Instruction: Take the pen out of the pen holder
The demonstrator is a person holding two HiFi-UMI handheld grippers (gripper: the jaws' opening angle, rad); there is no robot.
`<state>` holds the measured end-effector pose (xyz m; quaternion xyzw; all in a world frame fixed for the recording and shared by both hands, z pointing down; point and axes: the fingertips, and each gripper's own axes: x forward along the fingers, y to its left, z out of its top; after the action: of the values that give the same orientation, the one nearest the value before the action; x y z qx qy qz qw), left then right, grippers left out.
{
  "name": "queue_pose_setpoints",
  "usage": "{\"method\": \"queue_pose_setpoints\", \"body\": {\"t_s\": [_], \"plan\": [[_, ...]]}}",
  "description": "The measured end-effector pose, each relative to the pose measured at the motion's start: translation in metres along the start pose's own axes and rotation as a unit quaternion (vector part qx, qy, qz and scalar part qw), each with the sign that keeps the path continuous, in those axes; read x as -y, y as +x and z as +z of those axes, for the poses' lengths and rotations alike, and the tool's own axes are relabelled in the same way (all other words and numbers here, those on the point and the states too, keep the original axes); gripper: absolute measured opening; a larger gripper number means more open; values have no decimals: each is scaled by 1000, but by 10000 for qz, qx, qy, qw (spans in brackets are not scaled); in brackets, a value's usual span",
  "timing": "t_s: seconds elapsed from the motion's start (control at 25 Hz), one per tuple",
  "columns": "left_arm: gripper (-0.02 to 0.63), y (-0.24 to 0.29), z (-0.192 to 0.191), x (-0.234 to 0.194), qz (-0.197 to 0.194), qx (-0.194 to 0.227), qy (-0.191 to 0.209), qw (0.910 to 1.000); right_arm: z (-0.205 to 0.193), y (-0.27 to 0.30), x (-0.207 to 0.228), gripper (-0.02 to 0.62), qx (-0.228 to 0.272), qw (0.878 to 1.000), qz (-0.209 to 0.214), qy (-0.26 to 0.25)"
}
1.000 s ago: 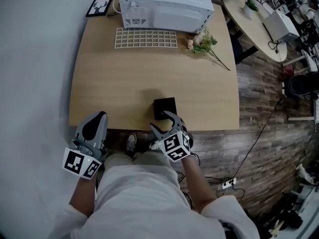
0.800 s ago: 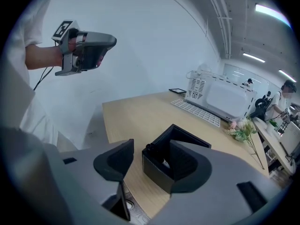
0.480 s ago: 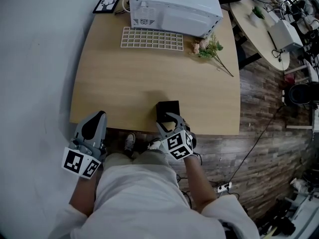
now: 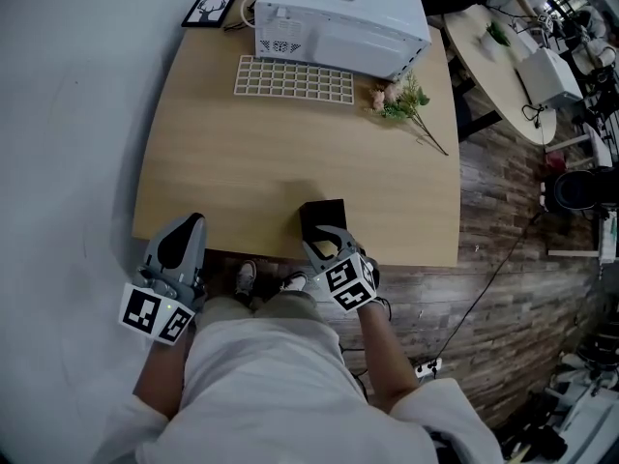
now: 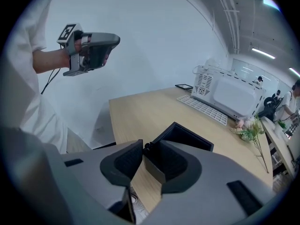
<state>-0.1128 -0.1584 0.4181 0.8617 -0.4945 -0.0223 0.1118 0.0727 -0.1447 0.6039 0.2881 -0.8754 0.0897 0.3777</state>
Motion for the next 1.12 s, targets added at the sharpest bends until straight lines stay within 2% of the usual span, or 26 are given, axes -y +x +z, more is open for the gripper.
{"method": "queue_pose_setpoints", "body": {"t_s": [0.36, 0.92, 1.12], "plan": [[12, 2, -1, 2, -15, -1, -57, 10000, 0, -5, 4, 114, 294, 9960, 199, 820], [12, 10, -4, 1, -116, -33, -69, 9999, 1, -9, 9, 98, 515, 9906, 251, 1244], [12, 12, -5, 2, -155, -50, -70, 9998, 1, -13, 20, 80, 532, 9913, 7, 1204]]}}
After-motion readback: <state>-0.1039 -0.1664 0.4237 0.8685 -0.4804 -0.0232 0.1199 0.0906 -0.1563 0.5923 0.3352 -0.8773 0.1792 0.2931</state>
